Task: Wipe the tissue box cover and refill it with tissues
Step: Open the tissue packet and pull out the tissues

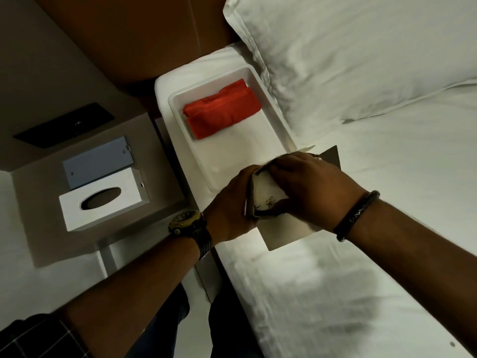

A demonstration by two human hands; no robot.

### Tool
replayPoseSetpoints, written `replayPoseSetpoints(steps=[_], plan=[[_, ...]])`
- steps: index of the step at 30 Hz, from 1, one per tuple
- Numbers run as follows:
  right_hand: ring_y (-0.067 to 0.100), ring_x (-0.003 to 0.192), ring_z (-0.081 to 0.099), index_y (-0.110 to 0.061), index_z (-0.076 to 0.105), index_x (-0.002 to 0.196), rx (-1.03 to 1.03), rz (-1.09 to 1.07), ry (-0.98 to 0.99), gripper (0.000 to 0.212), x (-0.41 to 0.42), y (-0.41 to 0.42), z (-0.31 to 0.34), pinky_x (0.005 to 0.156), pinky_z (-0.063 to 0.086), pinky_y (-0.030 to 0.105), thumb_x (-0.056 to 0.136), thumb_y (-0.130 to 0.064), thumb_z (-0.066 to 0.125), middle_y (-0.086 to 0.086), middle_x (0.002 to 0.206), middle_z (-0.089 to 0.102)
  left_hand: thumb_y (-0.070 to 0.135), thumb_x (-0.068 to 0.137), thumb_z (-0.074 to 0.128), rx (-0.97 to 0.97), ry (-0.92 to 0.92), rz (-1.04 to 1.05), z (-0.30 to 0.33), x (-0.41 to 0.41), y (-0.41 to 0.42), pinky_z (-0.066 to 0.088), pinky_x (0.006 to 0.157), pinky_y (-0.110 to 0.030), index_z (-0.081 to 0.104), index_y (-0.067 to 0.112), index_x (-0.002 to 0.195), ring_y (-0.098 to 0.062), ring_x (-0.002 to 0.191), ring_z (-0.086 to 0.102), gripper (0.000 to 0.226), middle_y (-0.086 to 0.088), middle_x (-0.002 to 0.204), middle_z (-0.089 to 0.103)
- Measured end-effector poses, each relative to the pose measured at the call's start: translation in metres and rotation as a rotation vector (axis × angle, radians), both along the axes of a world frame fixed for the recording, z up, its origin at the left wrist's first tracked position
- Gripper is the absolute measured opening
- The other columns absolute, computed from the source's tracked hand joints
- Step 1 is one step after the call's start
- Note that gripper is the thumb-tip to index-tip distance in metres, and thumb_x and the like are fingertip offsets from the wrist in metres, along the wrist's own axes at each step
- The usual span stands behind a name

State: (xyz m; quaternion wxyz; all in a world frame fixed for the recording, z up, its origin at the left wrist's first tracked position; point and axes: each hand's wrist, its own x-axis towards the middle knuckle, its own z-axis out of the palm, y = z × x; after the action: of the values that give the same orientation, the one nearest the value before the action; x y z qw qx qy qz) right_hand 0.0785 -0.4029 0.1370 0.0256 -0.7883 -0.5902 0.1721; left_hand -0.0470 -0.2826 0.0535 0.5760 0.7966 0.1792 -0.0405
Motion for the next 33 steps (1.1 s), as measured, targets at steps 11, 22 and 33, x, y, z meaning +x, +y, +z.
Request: replayPoseSetpoints(steps=[11, 22, 33], plan=[[0.021, 0.108, 0.058, -0.018, 0.05, 0.127, -0.156, 0.184, -0.12, 0.033, -0.013, 0.017, 0.0, 0.089, 0.047, 0.032, 0.096, -0.029, 0.047, 0.001, 0.121, 0.056, 0.017, 0.068, 0.074, -0.05, 0.043, 0.04, -0.005, -0.01, -0.003, 0.048, 0.102, -0.043, 0.031, 0.024, 0.137, -0.021, 0.125, 0.049, 0.082, -0.007, 0.137, 0.047], [0.021, 0.104, 0.063, -0.015, 0.051, 0.123, -0.177, 0.191, -0.032, 0.033, -0.013, 0.031, -0.006, 0.087, 0.049, 0.03, 0.098, -0.036, 0.046, 0.002, 0.117, 0.062, 0.005, 0.074, 0.076, 0.031, 0.07, -0.005, -0.008, -0.016, 0.009, 0.047, 0.102, -0.029, 0.032, 0.015, 0.139, -0.02, 0.123, 0.05, 0.079, -0.007, 0.135, 0.05], [0.018, 0.104, 0.061, -0.019, 0.052, 0.123, -0.198, 0.201, 0.068, 0.036, 0.004, 0.037, 0.001, 0.088, 0.047, 0.027, 0.093, -0.039, 0.055, 0.0, 0.116, 0.062, 0.007, 0.074, 0.076, 0.081, 0.04, -0.039, -0.005, -0.009, 0.015, 0.052, 0.095, -0.029, 0.033, 0.016, 0.137, -0.02, 0.114, 0.056, 0.076, -0.006, 0.127, 0.054]])
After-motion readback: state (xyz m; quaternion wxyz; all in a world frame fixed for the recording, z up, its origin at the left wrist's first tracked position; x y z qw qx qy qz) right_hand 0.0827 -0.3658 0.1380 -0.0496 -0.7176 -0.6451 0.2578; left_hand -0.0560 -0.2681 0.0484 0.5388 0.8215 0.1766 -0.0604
